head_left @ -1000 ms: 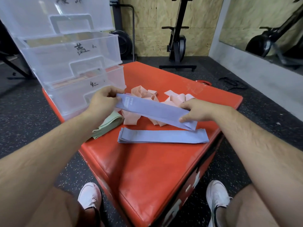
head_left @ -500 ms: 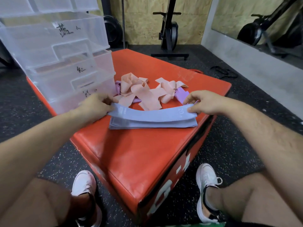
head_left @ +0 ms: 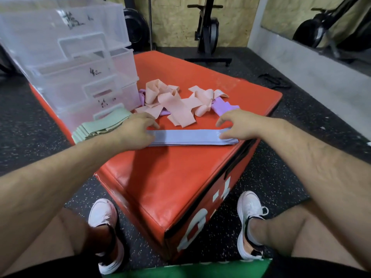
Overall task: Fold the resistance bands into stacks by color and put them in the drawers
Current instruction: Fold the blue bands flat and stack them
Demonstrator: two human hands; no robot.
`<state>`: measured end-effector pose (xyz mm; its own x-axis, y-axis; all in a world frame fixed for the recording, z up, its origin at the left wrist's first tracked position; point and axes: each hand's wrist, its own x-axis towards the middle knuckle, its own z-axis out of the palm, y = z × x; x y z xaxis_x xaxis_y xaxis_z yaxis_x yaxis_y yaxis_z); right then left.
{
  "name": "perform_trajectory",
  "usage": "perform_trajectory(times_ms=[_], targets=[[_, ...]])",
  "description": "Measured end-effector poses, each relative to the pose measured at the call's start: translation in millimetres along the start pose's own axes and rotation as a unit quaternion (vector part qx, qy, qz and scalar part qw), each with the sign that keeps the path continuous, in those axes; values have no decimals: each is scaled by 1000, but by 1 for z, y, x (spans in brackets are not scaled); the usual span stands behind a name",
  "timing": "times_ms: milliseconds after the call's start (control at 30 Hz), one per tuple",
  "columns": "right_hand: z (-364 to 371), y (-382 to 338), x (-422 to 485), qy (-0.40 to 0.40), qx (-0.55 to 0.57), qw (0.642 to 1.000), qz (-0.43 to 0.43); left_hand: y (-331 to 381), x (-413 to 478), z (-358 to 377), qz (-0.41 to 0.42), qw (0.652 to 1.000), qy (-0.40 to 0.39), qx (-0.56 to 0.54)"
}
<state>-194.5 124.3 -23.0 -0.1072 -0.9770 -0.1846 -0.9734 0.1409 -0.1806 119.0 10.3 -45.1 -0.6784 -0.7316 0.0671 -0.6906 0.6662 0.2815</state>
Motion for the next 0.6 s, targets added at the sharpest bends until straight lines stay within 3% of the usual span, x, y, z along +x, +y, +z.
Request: perform_trajectory(times_ms=[100,200,600], targets=[[3,-2,-2,-39,-5,999,-5,13,1,3,49,997,-57,-30],[7,-4,-2,-59,-26,998,-7,19,7,9,34,995,-81,-54],[15,-4,3,-40,-17,999,-23,12,22,14,45,994,-90,-34]])
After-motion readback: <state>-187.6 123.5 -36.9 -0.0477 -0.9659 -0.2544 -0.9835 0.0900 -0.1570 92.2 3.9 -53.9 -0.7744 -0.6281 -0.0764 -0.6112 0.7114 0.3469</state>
